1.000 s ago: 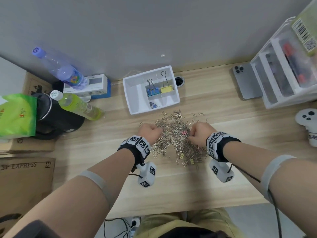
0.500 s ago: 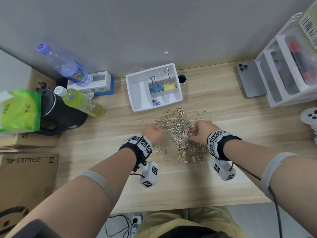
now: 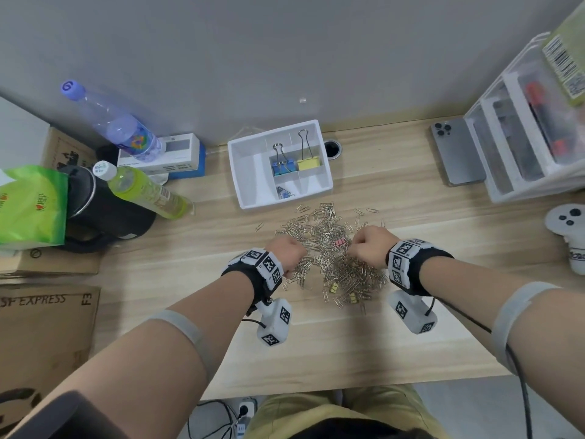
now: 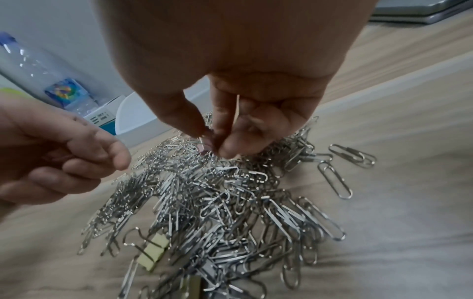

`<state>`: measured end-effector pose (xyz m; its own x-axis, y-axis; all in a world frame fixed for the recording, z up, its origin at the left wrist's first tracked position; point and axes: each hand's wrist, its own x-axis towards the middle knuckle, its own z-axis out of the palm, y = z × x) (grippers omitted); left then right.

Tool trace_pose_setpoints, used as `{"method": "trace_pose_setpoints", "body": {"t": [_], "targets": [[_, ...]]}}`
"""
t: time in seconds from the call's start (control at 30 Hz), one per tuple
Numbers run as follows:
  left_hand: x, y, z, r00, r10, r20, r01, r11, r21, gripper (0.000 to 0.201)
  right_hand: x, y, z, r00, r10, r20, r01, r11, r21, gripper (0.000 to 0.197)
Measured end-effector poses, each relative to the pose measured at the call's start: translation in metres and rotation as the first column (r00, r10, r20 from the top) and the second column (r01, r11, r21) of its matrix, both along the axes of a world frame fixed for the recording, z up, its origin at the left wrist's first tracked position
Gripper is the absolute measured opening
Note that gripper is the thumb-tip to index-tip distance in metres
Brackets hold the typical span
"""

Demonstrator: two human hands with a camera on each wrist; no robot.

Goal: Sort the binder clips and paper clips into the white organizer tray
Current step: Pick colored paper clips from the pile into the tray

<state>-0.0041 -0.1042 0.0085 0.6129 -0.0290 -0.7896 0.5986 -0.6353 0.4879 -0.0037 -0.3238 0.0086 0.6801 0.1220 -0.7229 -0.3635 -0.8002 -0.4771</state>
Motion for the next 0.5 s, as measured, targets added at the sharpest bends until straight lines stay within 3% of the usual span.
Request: {"method": "trace_pose_setpoints", "body": {"t": [0.1,0.2,0.5], "targets": [[0.006,-0.01,0.003,0.987,-0.11,0.12,0.102,0.992,0.073,0.012,-0.002,-0.001,0.001,0.979,-0.185,-0.091,0.197,0.967,0.163,0.024],[0.013,-0.022,-0.001,0.973,-0.146,0.18,0.134,0.988,0.078,0.012,-0.004,-0.007,-0.001,0.961,-0.259,-0.097,0.274,0.939,0.208,0.024],[0.017,-0.056,-0.011,0.846,-0.423,0.325,0.364,0.903,0.229,0.032,-0.011,-0.019,-0.016,0.985,-0.088,0.145,0.075,0.992,0.098,0.007]]}}
